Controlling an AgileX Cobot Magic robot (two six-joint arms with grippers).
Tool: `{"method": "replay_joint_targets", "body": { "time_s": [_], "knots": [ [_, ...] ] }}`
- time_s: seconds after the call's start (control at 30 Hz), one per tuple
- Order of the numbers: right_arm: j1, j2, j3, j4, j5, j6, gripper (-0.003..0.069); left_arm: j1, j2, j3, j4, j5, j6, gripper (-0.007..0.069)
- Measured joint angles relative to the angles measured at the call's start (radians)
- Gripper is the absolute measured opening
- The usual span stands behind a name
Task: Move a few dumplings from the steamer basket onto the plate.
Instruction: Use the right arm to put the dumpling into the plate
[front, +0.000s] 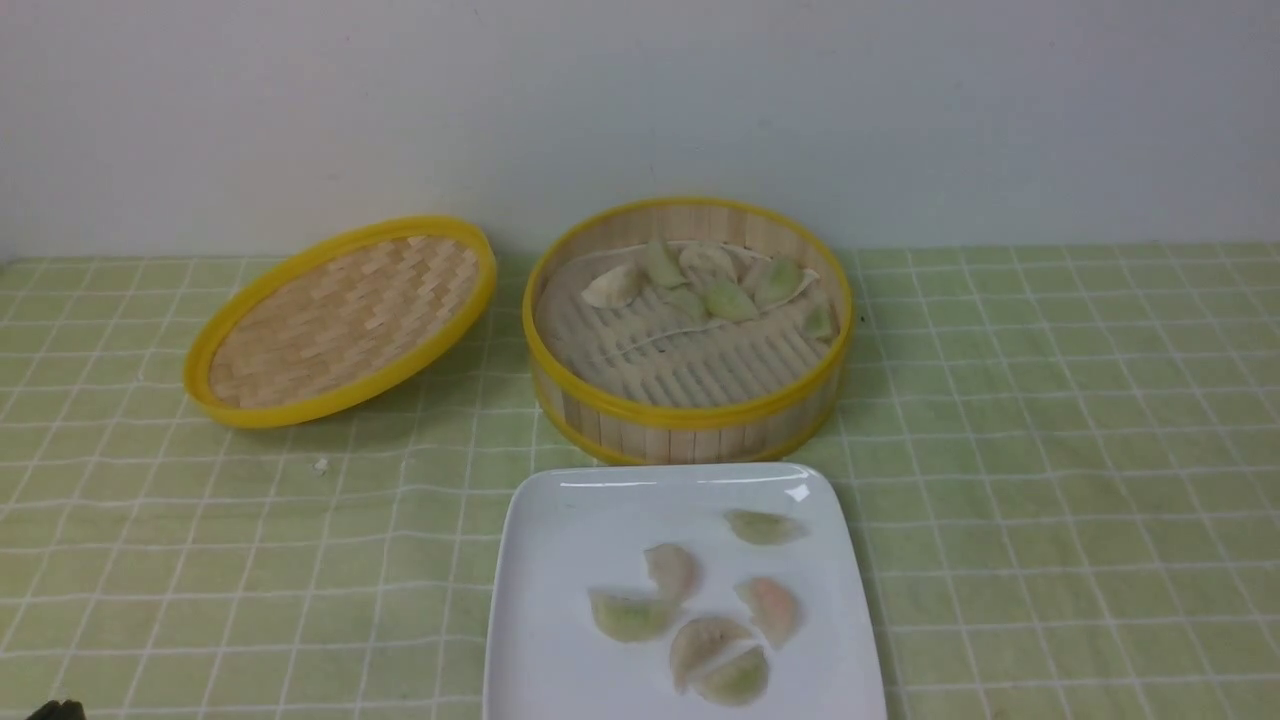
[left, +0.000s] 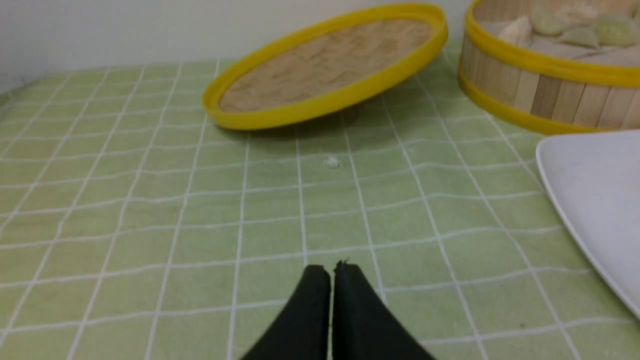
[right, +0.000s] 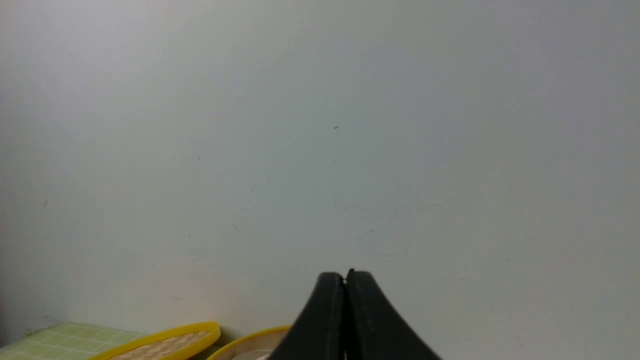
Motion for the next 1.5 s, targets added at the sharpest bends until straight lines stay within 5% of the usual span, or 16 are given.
{"method": "replay_joint_targets", "body": {
  "time_s": [1.07, 1.2, 1.5],
  "knots": [
    [0.0, 0.0, 0.0, 0.007, 0.0, -0.004, -0.0015, 0.0, 0.0, 0.001, 0.0, 0.011, -0.004, -0.0006],
    [0.0, 0.0, 0.0, 0.164, -0.001, -0.08, -0.0015, 0.0, 0.0, 0.001, 0.0, 0.011, -0.004, -0.0006],
    [0.0, 0.0, 0.071, 0.707, -0.098, -0.565, -0.0015, 0.0, 0.0, 0.001, 0.0, 0.011, -0.004, -0.0006]
  ]
}}
